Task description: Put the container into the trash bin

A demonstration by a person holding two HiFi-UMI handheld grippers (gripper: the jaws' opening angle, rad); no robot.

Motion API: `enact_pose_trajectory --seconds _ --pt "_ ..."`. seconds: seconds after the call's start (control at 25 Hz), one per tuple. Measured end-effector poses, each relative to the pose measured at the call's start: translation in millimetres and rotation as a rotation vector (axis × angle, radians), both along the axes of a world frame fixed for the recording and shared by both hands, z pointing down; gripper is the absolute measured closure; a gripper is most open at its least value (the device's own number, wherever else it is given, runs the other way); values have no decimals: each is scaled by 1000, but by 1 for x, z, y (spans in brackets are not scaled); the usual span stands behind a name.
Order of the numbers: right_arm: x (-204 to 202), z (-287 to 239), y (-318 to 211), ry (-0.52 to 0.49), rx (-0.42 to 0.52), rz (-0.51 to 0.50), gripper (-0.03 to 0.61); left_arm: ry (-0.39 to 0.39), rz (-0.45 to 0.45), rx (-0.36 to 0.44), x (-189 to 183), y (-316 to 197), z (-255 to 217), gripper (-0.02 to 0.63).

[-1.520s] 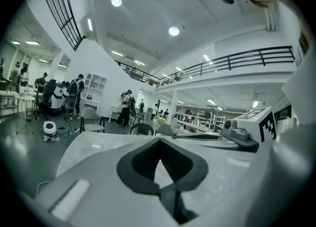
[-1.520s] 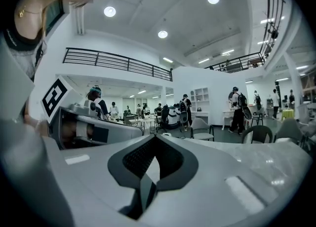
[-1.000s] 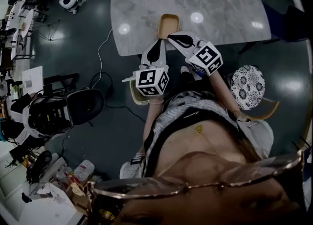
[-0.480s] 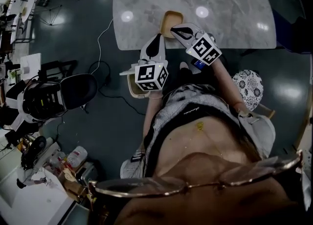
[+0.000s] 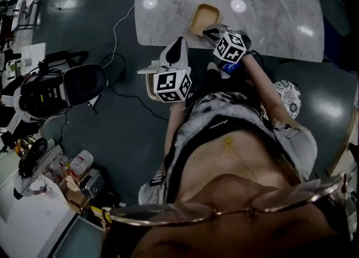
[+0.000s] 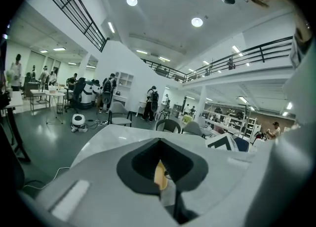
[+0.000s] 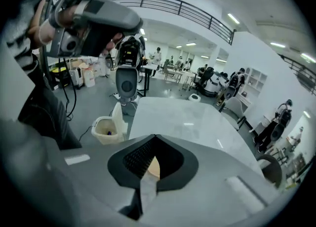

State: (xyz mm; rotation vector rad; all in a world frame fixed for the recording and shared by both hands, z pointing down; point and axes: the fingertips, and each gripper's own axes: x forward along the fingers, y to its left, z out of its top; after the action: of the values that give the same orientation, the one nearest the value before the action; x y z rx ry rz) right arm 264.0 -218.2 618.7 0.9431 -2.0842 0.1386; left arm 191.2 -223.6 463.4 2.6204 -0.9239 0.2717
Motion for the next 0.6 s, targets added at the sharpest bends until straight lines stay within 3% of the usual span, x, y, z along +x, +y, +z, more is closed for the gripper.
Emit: enact_pose_trajectory --seconds 0.36,0.44,0.6 --pt "-6 66 -6 107 -171 -68 550 -20 -84 -32 -27 -3 8 612" --pt "-6 71 -16 115 -206 -66 494 -18 -103 -38 -32 -11 3 612" --pt "-5 90 -31 148 -263 -64 485 -21 -134 -51 -38 -21 -2 612"
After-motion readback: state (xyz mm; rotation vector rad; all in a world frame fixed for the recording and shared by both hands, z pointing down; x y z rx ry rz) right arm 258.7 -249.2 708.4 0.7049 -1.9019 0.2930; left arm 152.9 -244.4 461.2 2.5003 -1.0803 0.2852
